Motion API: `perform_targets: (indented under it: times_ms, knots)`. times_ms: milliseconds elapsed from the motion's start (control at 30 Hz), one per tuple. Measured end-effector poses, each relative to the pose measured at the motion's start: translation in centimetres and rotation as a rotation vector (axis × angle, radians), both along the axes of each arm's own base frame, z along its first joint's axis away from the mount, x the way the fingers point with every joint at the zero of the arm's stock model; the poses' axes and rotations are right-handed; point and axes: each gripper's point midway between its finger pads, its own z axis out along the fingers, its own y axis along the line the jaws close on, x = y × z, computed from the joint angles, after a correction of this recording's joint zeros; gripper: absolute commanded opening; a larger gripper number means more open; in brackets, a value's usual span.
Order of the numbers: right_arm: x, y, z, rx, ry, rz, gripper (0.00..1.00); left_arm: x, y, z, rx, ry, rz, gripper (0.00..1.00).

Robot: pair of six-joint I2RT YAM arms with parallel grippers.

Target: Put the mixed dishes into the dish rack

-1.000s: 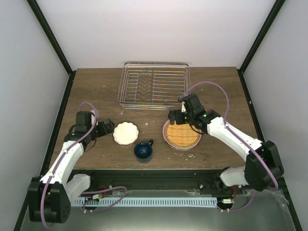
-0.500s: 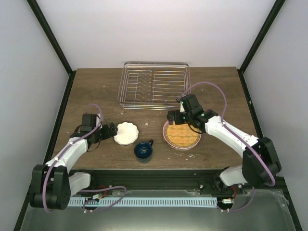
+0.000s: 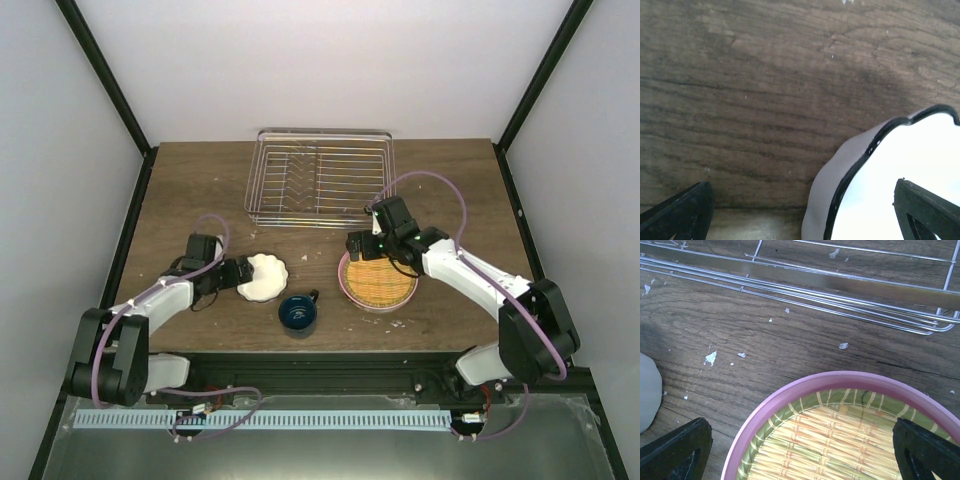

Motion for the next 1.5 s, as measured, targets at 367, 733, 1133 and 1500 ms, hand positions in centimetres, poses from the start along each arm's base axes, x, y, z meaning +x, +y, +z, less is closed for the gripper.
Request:
perform_targets:
  times_ms: [367,733,1133,1500]
  knots:
    - [0.1,0.1,0.1,0.002,-0.006,0.001,1.00,0.8,0.0,0.2,-0.032,-0.026,0.054,1.00]
    - [0.2,0.0,0.2,-0.003,-0.013,0.004,1.00,2.0,-0.5,0.8,-0.197,-0.065,0.110,1.00]
    - [0.3,0.0,0.3,-0.006,-0.023,0.007,1.00,-0.3,1.4,1.9,-0.199,-0.095,0.138,1.00]
    - [0.3,0.0,0.3,-0.006,-0.024,0.007,1.00,0.0,2.6,9.7,-0.157,-0.334,0.154,1.00]
